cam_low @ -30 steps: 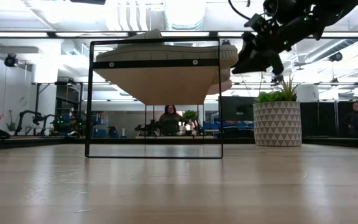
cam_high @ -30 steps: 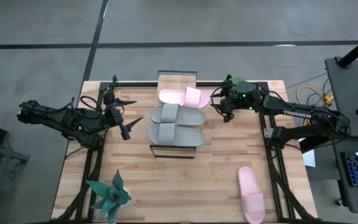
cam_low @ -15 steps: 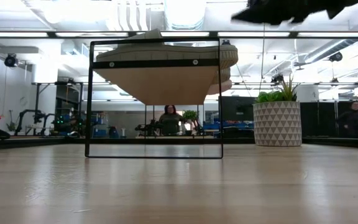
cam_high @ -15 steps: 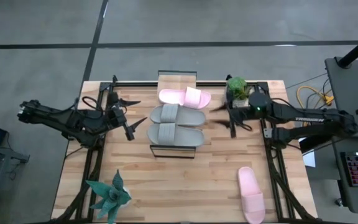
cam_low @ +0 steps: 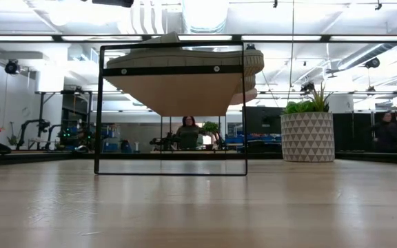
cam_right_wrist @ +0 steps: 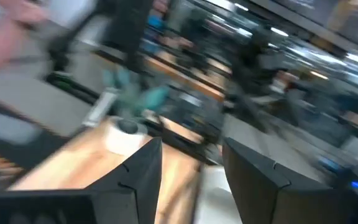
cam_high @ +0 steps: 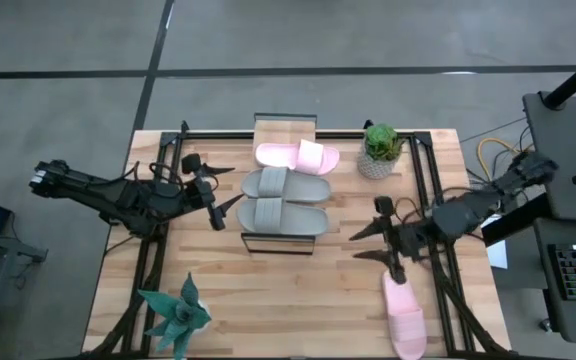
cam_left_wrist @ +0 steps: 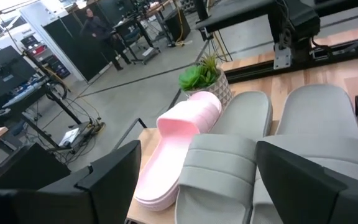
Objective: Pick and place slides into the shelf
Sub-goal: Align the pink slide with the other pink slide on the shelf
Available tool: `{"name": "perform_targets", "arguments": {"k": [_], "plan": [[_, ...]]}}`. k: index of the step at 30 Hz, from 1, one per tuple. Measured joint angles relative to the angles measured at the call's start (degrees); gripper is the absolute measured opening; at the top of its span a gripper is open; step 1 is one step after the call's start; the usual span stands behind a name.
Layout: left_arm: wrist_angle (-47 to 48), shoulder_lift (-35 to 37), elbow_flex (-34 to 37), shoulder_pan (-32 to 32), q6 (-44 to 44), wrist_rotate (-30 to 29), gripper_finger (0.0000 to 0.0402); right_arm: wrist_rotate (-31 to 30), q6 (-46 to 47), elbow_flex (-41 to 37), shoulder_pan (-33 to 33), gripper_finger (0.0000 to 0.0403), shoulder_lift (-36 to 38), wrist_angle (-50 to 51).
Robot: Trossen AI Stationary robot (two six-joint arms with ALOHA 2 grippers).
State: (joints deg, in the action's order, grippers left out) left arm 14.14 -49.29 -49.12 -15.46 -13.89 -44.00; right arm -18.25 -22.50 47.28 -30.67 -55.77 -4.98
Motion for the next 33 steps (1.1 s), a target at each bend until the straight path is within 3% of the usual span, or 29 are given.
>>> {"name": "perform_targets", "arguments": {"k": [2, 5, 10, 13, 17, 21, 28, 33], "plan": [[0.1, 0.3, 0.0, 0.0, 0.0, 0.0, 0.0299, -10.7, 0.0, 2.6, -4.8, 0.0156, -2.5, 0.9], [0.2, 1.0, 0.0, 0.0, 0.0, 0.0, 0.0299, -20.4, 0.3, 7.9, -10.9, 0.0152, -7.0, 5.6], [0.3, 2.1, 0.0, 0.0, 0.1, 0.0, 0.0299, -27.9, 6.6, 19.1, -16.7, 0.0147, -15.6, 16.3], [0.3, 2.3, 0.0, 0.0, 0.2, 0.2, 0.0299, -28.2, 15.2, 26.5, -17.9, 0.0143, -20.2, 32.3], [0.3, 2.4, 0.0, 0.0, 0.0, 0.4, 0.0299, -21.2, 36.4, 34.9, -17.3, 0.0136, -25.0, 58.0], [0.4, 2.4, 0.0, 0.0, -0.4, 0.3, 0.0299, -8.7, 52.8, 37.3, -15.1, 0.0129, -26.8, 70.5], [0.6, 2.5, 0.0, 0.0, -0.4, 0.3, 0.0299, 2.9, 72.4, 29.4, -13.8, 0.0137, -23.5, 69.3], [1.7, 2.4, 0.0, 0.0, -0.3, 0.3, 0.0299, 11.2, 82.8, 20.3, -14.2, 0.0167, -21.2, 59.9]]}}
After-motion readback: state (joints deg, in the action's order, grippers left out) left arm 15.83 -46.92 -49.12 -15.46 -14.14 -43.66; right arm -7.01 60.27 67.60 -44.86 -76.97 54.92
